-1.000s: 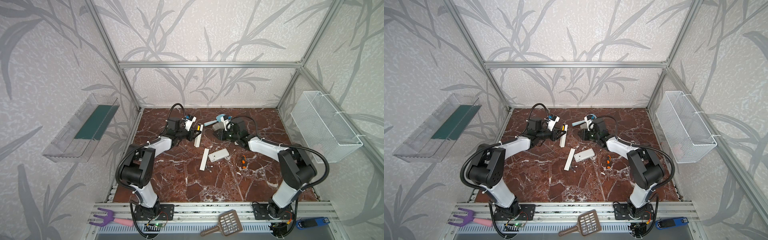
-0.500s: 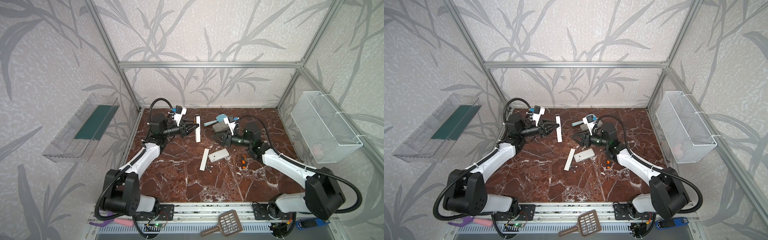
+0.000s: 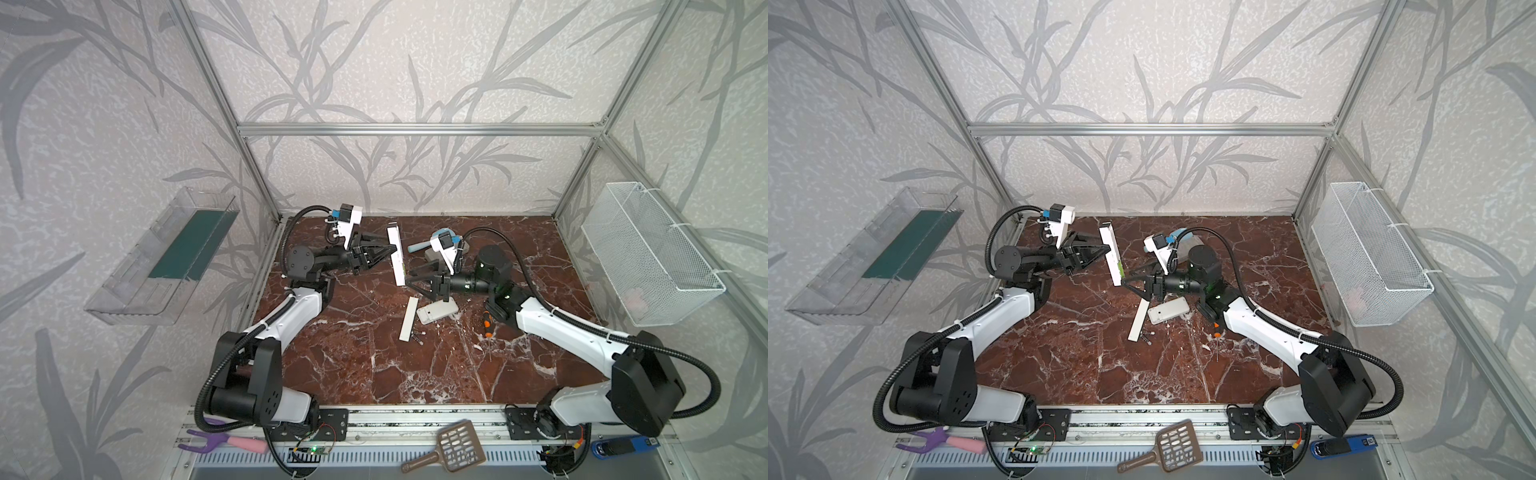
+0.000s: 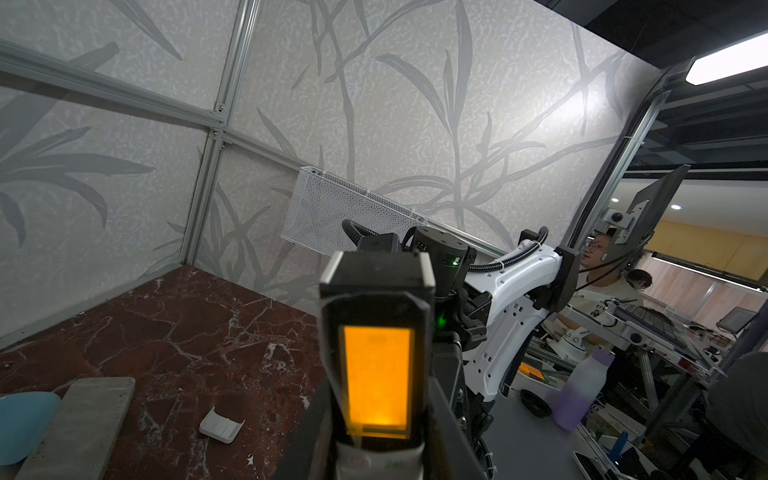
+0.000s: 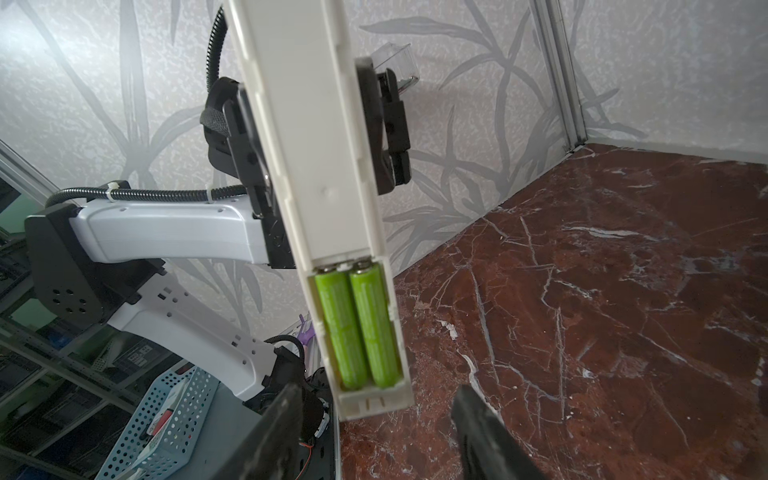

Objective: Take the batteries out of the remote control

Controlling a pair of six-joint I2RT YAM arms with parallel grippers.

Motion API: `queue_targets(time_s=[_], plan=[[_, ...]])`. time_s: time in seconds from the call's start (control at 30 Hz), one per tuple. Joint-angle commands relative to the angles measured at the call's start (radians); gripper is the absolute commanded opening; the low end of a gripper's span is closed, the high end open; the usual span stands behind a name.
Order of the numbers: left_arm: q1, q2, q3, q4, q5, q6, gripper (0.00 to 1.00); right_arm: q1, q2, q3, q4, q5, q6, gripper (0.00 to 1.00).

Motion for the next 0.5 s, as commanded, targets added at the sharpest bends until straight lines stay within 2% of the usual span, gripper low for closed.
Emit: queue_targets(time_s=[0.0,0.13,0.23,0.43,0.47], plan=[[0.0,-0.028,0.002,0.093,0.026,-0.055,0.0,0.022,0.026,0.057,0.037,-0.014,0.013,0.59],[0.0,-0.027,0.007,0.093,0.026,-0.055,0.0,0.038,0.064,0.096,0.06,-0.027,0.031,0.57],[0.0,-0.027,0.008,0.093,0.024,-0.057,0.0,0.041,0.091,0.114,0.108,-0.039,0.064,0.5],[0.002,-0.025,0.0,0.095,0.022,-0.051,0.0,0.049,0.122,0.137,0.149,-0.046,0.1,0.14],[0.005,-0.023,-0.004,0.094,0.021,-0.046,0.07,0.049,0.123,0.137,0.15,-0.043,0.102,0.1]])
